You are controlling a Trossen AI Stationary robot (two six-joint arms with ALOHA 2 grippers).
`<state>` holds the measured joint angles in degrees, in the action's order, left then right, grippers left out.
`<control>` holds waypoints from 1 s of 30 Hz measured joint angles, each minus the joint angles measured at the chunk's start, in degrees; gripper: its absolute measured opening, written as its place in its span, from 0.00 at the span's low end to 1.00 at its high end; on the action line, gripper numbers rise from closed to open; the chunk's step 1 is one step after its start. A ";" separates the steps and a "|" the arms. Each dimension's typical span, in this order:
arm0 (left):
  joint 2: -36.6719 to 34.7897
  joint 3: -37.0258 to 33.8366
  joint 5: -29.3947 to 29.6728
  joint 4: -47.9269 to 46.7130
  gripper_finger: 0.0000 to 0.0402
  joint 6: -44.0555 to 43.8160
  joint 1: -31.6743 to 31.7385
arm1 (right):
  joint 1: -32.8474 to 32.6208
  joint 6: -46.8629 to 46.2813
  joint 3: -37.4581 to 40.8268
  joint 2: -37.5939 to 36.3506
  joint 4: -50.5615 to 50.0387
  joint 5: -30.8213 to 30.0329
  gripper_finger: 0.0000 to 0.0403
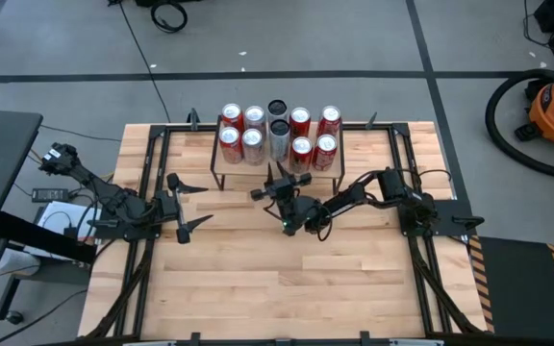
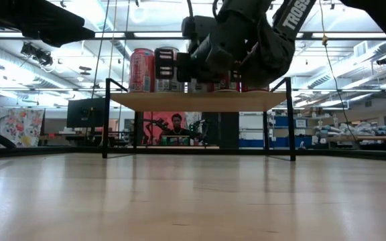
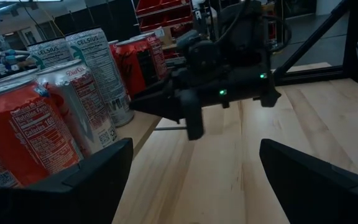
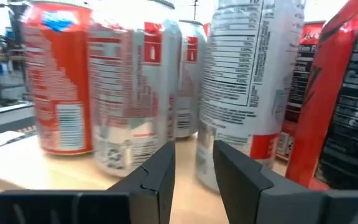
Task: Place canned beverage on shelf
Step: Adjust the bottom white soda can on the shelf, then adjust the bottom red and black soda can on the shelf
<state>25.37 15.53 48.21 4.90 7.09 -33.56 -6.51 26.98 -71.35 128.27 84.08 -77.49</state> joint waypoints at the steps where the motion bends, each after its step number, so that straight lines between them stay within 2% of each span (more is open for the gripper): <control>1: 0.00 0.00 0.00 0.00 0.90 0.00 0.00 | -0.50 0.00 0.00 0.00 0.57 0.00 0.29; 5: -0.03 0.00 -0.02 -1.02 0.90 0.07 -0.04 | -4.10 1.32 -1.69 -0.07 5.24 -1.05 0.29; 8: -0.05 0.00 -0.16 -1.51 0.90 0.09 -0.04 | -7.67 9.18 -4.55 -1.38 3.99 -3.15 0.29; 12: -0.05 2.10 -3.42 -3.48 0.90 -0.21 -0.04 | -11.04 19.60 -6.59 -4.13 3.69 -4.89 0.29; 20: -1.11 5.75 -8.92 -6.42 0.90 -0.48 -0.04 | -12.26 20.48 -4.09 -11.98 -0.77 4.34 0.21; 23: -2.42 6.33 -8.98 -6.59 0.90 -0.48 -0.04 | -11.78 15.32 -4.09 -16.20 -11.90 6.96 0.18; 26: -3.94 7.42 -9.03 -6.65 0.90 -0.48 -0.04 | -10.52 2.24 -4.11 -21.49 -33.50 10.38 0.16; 28: -4.65 8.33 -9.04 -6.64 0.90 -0.51 -0.04 | -9.17 -9.95 -5.27 -25.32 -50.02 17.67 0.14; 30: -4.94 9.30 -9.03 -6.64 0.90 -0.71 -0.04 | -7.38 -20.24 -7.31 -28.34 -63.11 28.26 0.13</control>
<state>20.43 24.83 39.18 -1.74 6.39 -33.61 -13.89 6.74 -78.67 99.92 20.98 -49.23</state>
